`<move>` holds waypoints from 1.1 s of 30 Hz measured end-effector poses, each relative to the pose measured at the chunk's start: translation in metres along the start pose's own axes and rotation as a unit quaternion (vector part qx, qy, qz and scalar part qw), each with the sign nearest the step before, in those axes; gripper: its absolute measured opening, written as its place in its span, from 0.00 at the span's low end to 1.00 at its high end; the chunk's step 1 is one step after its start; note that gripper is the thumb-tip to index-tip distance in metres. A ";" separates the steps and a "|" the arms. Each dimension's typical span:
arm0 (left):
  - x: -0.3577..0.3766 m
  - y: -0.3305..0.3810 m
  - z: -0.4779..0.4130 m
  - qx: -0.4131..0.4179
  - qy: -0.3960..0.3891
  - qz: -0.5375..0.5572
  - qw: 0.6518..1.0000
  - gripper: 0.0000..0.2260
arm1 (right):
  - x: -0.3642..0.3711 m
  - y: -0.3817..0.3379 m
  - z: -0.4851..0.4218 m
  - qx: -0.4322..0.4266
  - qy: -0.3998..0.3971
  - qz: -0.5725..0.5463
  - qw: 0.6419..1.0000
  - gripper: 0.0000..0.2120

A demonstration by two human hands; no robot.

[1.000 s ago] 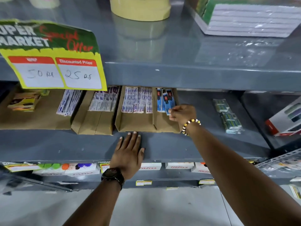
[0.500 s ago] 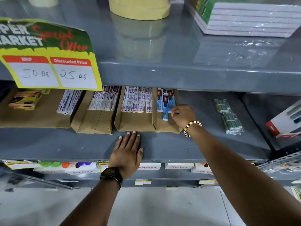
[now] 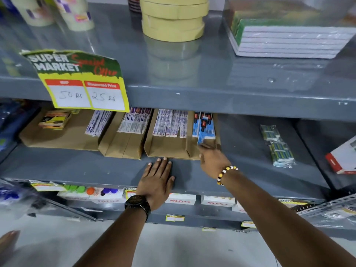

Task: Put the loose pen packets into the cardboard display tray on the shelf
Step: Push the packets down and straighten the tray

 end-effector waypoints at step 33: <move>0.001 0.000 -0.001 0.025 0.052 0.022 0.998 0.25 | 0.027 0.014 -0.042 0.093 0.042 0.147 0.984 0.22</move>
Point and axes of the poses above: each hand's wrist, its own z-axis away from the middle knuckle, its own x-axis out of the palm, y = z × x, the point moved 9 cm from there along -z, towards the middle knuckle, and after that the axes turned 2 degrees about x, right-handed, at the moved point
